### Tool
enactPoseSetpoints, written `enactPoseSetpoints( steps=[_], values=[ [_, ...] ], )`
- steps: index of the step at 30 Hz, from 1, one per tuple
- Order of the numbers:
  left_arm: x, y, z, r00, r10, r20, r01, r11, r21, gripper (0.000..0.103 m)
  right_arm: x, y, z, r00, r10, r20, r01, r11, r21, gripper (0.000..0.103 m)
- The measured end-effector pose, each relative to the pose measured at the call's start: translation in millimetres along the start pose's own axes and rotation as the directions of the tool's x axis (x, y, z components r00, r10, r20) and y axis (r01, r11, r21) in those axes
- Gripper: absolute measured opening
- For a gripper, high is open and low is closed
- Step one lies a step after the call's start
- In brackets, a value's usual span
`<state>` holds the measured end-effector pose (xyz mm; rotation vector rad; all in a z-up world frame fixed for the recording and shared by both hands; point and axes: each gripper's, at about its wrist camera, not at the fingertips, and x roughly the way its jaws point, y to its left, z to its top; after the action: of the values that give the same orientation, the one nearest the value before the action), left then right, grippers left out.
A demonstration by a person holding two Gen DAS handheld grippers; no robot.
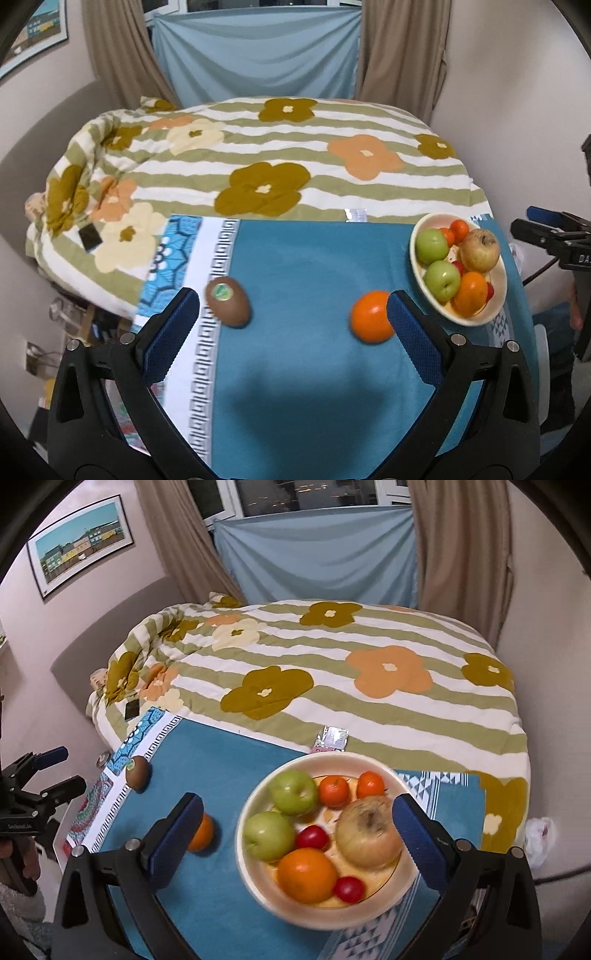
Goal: Organize fruits
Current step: 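Open both grippers over the bowl and pull them back, then grasp the brown kiwi with the left gripper while the right grasps the orange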
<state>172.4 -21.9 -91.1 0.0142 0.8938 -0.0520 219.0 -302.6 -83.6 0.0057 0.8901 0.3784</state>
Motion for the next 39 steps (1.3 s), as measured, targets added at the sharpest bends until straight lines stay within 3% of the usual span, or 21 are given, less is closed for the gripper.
enactPoseSetpoints(
  steps=[10,16,23,31,39],
  values=[
    [1.3,58.6,-10.8,1.000,0.004,0.014,-0.006,0.994,0.108,0.103,-6.3,77.4,-25.8,0.994,-0.081,0.074,0.072,0.991,0.113,0.102],
    [26.6,74.7,-20.7,1.000,-0.029,0.001,0.028,0.971,0.239,0.103,18.0,107.6,-38.2,0.992,-0.124,0.026,0.118,0.981,0.151,0.102],
    [65.0,86.3,-24.7,0.989,-0.142,-0.042,0.148,0.927,0.346,0.103,46.3,124.6,-55.1,0.983,-0.182,-0.012,0.180,0.958,0.223,0.102],
    [108.1,85.6,-28.3,0.971,-0.218,-0.094,0.236,0.847,0.476,0.103,82.6,139.5,-73.7,0.969,-0.232,-0.083,0.246,0.928,0.279,0.102],
    [142.7,80.7,-35.0,0.950,-0.251,-0.183,0.311,0.769,0.559,0.086,102.3,148.3,-80.8,0.959,-0.257,-0.117,0.281,0.900,0.332,0.102]
  ],
)
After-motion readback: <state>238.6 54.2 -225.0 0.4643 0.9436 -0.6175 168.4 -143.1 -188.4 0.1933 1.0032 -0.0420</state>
